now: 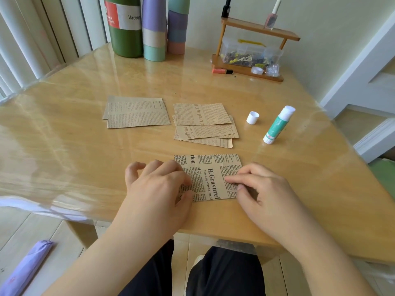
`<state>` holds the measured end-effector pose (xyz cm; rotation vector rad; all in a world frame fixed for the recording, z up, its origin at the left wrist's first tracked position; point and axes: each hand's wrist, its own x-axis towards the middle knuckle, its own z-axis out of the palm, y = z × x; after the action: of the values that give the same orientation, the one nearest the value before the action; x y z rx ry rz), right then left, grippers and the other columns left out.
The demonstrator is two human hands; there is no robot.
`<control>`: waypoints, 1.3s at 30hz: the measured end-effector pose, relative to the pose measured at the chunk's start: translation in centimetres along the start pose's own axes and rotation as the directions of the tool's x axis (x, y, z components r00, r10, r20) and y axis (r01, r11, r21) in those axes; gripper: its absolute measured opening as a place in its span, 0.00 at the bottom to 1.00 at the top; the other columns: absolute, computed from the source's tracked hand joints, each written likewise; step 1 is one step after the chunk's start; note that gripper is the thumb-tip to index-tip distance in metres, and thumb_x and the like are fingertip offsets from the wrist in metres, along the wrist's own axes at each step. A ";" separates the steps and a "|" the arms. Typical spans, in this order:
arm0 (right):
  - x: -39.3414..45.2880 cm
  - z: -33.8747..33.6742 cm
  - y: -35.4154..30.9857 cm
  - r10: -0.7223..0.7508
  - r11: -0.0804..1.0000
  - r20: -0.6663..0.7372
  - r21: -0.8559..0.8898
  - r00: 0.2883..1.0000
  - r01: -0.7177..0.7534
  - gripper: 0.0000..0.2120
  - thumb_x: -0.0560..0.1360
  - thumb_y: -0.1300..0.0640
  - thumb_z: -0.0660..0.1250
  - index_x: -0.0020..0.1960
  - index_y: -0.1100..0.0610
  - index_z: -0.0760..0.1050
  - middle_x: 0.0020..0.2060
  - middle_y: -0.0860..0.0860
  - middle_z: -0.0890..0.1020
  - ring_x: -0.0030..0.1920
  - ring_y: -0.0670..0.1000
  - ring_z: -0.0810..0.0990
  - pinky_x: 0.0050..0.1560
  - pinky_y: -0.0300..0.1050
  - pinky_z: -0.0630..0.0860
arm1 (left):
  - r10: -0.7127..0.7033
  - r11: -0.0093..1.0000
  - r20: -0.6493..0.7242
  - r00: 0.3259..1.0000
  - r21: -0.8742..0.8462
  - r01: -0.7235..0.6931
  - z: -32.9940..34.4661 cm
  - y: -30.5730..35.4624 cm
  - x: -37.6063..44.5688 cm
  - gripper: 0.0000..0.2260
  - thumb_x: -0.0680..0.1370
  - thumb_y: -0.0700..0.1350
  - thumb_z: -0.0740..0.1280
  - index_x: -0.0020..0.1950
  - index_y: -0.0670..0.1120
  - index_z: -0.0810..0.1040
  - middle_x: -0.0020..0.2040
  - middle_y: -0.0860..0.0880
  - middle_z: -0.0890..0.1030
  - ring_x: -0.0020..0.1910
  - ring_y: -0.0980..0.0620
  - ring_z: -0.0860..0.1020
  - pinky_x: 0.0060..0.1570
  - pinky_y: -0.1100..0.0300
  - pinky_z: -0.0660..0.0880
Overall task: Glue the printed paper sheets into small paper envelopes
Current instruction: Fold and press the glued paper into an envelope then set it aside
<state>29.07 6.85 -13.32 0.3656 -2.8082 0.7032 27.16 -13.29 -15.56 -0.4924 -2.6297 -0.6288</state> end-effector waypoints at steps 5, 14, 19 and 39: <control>-0.1 -0.3 0.8 0.024 0.996 -0.036 -0.080 0.999 -0.027 0.13 0.73 0.64 0.62 0.51 0.54 0.83 0.42 0.41 0.76 0.48 0.39 0.70 0.53 0.21 0.62 | -0.001 1.000 -0.024 1.000 0.028 0.002 0.0 0.0 -0.2 0.04 0.66 0.48 0.67 0.37 0.53 0.81 0.39 0.58 0.77 0.40 0.50 0.77 0.53 0.50 0.57; 2.2 1.2 -2.5 -0.048 0.998 0.115 0.036 0.992 0.044 0.17 0.75 0.67 0.58 0.58 0.55 0.80 0.51 0.45 0.76 0.51 0.42 0.73 0.53 0.27 0.66 | 0.050 0.998 0.017 0.999 0.032 -0.051 1.1 1.3 1.6 0.06 0.62 0.42 0.65 0.34 0.49 0.81 0.34 0.54 0.76 0.34 0.48 0.77 0.51 0.47 0.67; 2.4 1.5 -2.1 -0.042 0.997 0.098 0.071 0.994 0.035 0.18 0.74 0.68 0.59 0.56 0.54 0.81 0.48 0.43 0.77 0.46 0.39 0.73 0.49 0.23 0.65 | 0.094 0.991 0.033 0.995 0.088 -0.097 1.4 0.8 1.5 0.14 0.67 0.46 0.55 0.34 0.48 0.81 0.34 0.53 0.77 0.34 0.48 0.77 0.49 0.54 0.63; 3.5 1.5 -2.2 -0.024 1.000 0.105 0.020 0.994 0.022 0.19 0.75 0.69 0.57 0.57 0.55 0.80 0.51 0.47 0.77 0.53 0.45 0.74 0.57 0.33 0.68 | 0.096 0.988 -0.015 0.995 0.119 -0.094 1.7 0.8 2.5 0.05 0.59 0.39 0.70 0.33 0.46 0.79 0.34 0.52 0.77 0.34 0.46 0.78 0.55 0.43 0.67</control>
<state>26.22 3.62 -12.67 0.4509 -2.8925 0.7261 24.84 -11.15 -15.57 -0.5681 -2.5879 -0.4429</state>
